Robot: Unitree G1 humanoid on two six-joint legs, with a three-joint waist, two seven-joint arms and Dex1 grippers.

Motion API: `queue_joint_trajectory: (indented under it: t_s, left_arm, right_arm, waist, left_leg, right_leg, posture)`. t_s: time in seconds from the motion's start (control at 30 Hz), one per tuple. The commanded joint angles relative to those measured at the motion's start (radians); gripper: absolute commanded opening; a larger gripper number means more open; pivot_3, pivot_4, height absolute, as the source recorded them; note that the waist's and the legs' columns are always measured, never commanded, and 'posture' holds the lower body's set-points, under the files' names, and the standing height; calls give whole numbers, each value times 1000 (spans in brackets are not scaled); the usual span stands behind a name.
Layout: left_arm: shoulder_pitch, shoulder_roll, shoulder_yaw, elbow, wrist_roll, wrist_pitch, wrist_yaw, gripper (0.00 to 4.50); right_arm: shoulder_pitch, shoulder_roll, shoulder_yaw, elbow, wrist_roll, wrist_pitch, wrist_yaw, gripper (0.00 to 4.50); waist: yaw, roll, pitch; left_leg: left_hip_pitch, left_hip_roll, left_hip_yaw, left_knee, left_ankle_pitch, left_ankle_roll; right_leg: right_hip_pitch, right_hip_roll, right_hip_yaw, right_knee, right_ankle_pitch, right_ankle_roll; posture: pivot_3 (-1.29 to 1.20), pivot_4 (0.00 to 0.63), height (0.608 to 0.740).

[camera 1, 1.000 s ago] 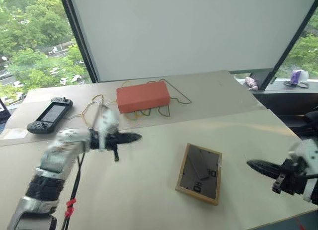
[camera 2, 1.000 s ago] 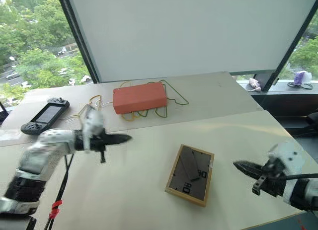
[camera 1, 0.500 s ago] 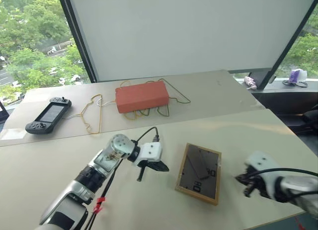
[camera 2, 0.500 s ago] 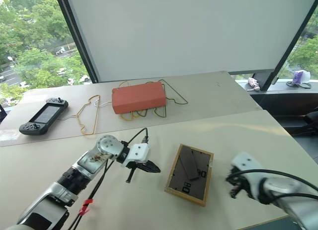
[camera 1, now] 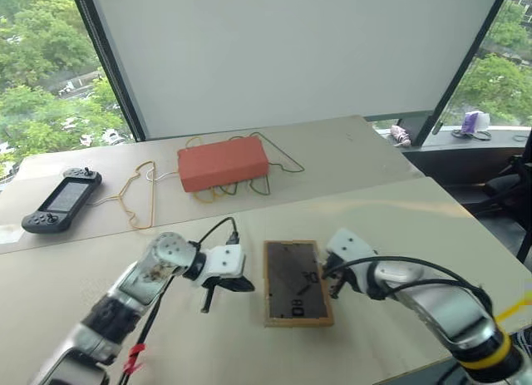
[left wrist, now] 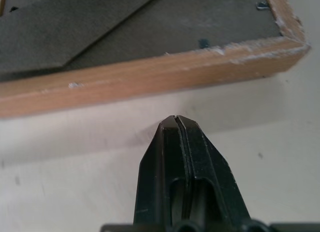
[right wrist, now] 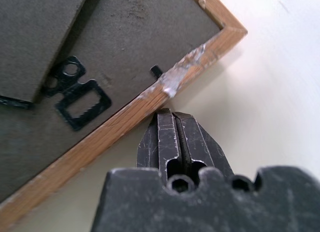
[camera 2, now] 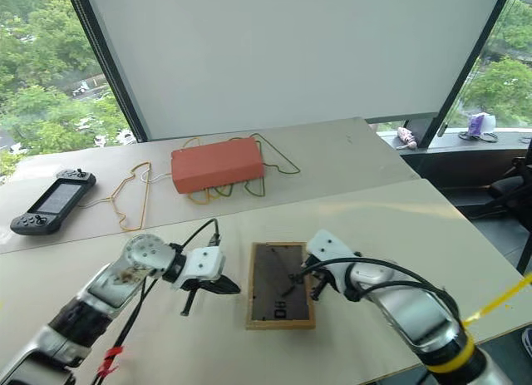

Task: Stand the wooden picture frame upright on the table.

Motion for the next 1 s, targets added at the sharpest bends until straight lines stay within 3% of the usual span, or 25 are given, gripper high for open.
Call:
queue_joint_trajectory:
  t_s: [0.03, 0.33, 0.6, 0.73, 0.8, 0.9, 1.0]
  left_arm:
    - [75, 55, 92, -147, -40, 112, 58, 0]
    - [216, 106, 181, -288, -80, 240, 152, 0]
    - [277, 118, 203, -334, -119, 285, 182, 0]
    - [382, 168, 299, -336, -130, 200, 182, 0]
    - [439, 141, 386, -340, -184, 176, 199, 0]
    - [551, 126, 458, -301, -140, -40, 214, 0]
    - [581, 96, 478, -236, -122, -198, 231, 708]
  right_arm:
    - [-39, 62, 117, 29, -8, -23, 59, 80]
    - [-96, 124, 183, 88, -55, -51, 116, 80]
    - [-68, 103, 123, 92, -79, -60, 127, 80]
    - [46, 35, -29, 30, -30, -95, 155, 80]
    - [119, -10, -87, -6, -1, -109, 183, 80]
    - [212, -57, -156, -42, 41, -135, 222, 80]
    - [253, -62, -206, -61, 91, -122, 244, 0]
  waist:
    - [-1, 0, 0]
    - [-8, 0, 0]
    - [-7, 0, 0]
    - [4, 0, 0]
    - [26, 0, 0]
    - [47, 0, 0]
    - [55, 0, 0]
  left_leg:
    - [0, 0, 0, 0, 0, 0]
    - [8, 1, 0, -2, -2, 4]
    - [8, 1, 0, -2, -3, 5]
    - [8, 1, -1, -3, -3, 5]
    - [7, 0, -1, -2, -2, 4]
    - [6, 0, 0, -2, -3, 2]
    - [5, 0, 1, -2, -3, 2]
  right_leg:
    - [0, 0, 0, 1, 0, 0]
    - [-1, 1, 0, 6, -3, -2]
    - [0, 2, 0, 9, -4, -4]
    - [-4, 1, 0, 9, -5, -3]
    - [-5, 1, 0, 8, -5, -3]
    - [-4, -1, -2, 5, -5, -3]
    - [-4, -1, -2, 3, -5, -3]
  posture:
    - [0, 150, 740]
    - [0, 150, 740]
    - [0, 150, 740]
    - [0, 150, 740]
    - [0, 150, 740]
    - [0, 150, 740]
    - [0, 150, 740]
